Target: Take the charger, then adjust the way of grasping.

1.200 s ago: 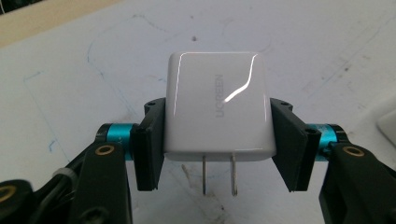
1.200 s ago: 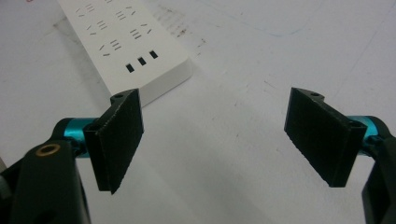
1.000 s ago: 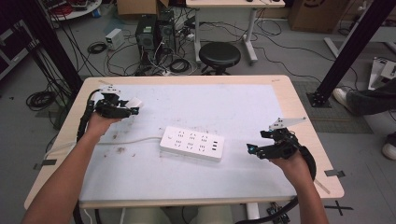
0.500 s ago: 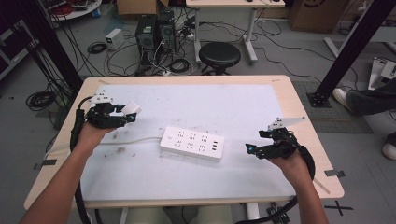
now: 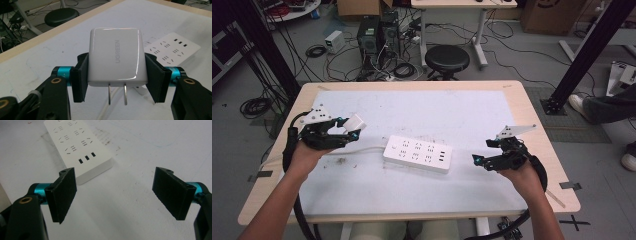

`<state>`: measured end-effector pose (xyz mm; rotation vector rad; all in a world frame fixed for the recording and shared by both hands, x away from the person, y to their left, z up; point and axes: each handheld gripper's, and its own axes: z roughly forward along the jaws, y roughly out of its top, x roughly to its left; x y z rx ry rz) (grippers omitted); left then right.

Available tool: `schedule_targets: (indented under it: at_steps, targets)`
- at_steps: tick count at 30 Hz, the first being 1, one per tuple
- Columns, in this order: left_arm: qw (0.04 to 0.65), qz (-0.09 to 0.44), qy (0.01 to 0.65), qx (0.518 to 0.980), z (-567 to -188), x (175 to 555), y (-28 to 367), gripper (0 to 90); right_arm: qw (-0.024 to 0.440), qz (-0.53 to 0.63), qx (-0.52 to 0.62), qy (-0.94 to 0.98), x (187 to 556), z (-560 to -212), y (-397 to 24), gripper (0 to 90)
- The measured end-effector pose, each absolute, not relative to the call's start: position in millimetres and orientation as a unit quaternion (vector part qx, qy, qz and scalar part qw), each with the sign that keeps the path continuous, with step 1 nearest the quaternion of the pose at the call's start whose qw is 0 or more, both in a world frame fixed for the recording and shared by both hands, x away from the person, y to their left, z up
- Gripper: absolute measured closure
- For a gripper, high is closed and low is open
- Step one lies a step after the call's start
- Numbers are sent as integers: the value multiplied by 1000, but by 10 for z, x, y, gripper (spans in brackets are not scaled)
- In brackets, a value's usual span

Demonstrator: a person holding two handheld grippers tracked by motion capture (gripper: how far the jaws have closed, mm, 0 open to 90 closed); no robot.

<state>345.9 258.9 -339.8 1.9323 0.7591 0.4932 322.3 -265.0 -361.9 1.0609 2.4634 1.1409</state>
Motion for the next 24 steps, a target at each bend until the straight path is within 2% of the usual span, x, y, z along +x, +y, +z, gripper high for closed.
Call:
schedule_targets:
  at_steps: [13, 24]
  targets:
    - [490, 203, 259, 807, -3275, 3221, 2378, 426, 102, 398, 357, 839, 3216, -3559, -2546, 201]
    - [481, 192, 195, 833, -3306, 3061, 2102, 426, 27, 417, 360, 834, 3277, -3539, -2308, 200]
